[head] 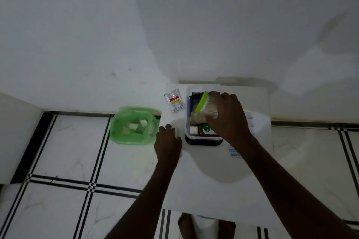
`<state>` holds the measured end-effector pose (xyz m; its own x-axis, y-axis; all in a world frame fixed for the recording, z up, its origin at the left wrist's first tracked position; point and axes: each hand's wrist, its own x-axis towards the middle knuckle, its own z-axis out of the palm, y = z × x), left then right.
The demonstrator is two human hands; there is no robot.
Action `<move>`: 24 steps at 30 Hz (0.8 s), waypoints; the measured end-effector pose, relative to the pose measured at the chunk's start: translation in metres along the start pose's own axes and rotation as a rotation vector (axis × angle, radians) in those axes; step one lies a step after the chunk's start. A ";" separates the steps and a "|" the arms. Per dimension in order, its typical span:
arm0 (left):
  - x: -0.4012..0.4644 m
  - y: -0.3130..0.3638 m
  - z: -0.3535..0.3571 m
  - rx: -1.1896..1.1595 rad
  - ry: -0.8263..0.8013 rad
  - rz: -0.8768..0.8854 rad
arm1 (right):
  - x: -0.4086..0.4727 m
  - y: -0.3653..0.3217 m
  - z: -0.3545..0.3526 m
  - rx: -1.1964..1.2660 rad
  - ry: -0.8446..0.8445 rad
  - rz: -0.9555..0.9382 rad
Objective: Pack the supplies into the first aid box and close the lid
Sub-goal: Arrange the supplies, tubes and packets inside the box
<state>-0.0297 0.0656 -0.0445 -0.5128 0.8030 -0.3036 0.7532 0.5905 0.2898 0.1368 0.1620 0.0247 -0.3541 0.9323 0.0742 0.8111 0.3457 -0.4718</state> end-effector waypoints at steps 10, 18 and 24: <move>0.005 0.000 -0.038 -0.306 0.265 0.115 | 0.039 0.002 0.036 -0.129 -0.116 -0.118; 0.017 0.023 -0.081 -0.521 0.321 0.165 | 0.038 0.003 0.027 -0.049 -0.133 -0.081; 0.016 0.084 -0.091 -0.755 0.009 0.264 | 0.017 0.027 0.000 0.174 0.242 0.133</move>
<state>-0.0124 0.1354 0.0573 -0.3625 0.9225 -0.1328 0.3693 0.2731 0.8883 0.1523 0.1868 0.0131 -0.1124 0.9736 0.1989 0.7434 0.2152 -0.6333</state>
